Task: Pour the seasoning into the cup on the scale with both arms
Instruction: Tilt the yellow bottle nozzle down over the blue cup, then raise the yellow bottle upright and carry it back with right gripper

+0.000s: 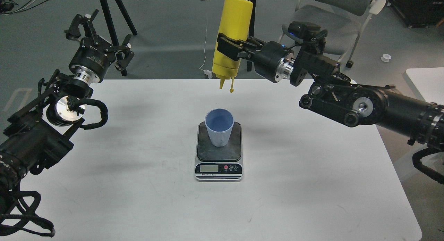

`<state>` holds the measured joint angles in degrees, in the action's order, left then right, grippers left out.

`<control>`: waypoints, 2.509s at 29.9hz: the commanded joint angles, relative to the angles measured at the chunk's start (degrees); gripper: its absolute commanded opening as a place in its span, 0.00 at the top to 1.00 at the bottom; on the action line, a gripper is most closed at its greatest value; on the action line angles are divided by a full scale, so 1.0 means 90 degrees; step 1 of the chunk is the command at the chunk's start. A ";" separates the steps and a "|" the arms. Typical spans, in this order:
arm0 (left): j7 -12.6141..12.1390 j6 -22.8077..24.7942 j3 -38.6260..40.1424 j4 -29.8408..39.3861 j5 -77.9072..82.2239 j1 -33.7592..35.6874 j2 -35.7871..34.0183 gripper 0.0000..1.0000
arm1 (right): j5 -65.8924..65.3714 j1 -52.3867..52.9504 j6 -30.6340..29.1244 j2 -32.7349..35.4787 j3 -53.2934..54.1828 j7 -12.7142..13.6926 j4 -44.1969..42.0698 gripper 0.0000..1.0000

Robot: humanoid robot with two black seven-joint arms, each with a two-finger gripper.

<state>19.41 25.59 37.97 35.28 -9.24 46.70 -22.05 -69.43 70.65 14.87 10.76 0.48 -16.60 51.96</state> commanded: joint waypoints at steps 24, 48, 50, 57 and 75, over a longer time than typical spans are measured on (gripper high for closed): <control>0.0011 -0.0012 -0.0009 -0.0004 0.0011 -0.0052 -0.0011 0.01 | -0.0791 -0.0330 0.0633 -0.0483 -0.0698 -0.0138 -0.0539 0.54; -0.0019 -0.0051 -0.0029 0.0005 0.0030 -0.0013 0.0028 0.01 | 0.5152 -0.1657 -0.1417 0.3628 0.1985 -0.0255 0.2507 0.53; -0.0019 -0.0070 -0.0029 0.0005 0.0030 0.0007 0.0038 0.01 | 0.6089 -0.2028 -0.1865 0.3775 0.2240 -0.0246 0.2557 0.53; -0.0028 -0.0061 -0.0068 0.0005 0.0030 0.0036 0.0038 0.01 | 0.7926 -0.3170 -0.2988 0.3961 0.2738 -0.0285 0.2566 0.53; -0.0019 0.0047 0.0039 -0.0034 -0.0057 -0.0267 0.0174 0.01 | 1.0625 -0.5857 -0.4764 0.2449 0.4291 -0.0373 0.1639 0.51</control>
<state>19.16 26.10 38.04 35.00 -9.48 45.00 -21.45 24.88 20.40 -27.99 36.58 36.42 -20.22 68.58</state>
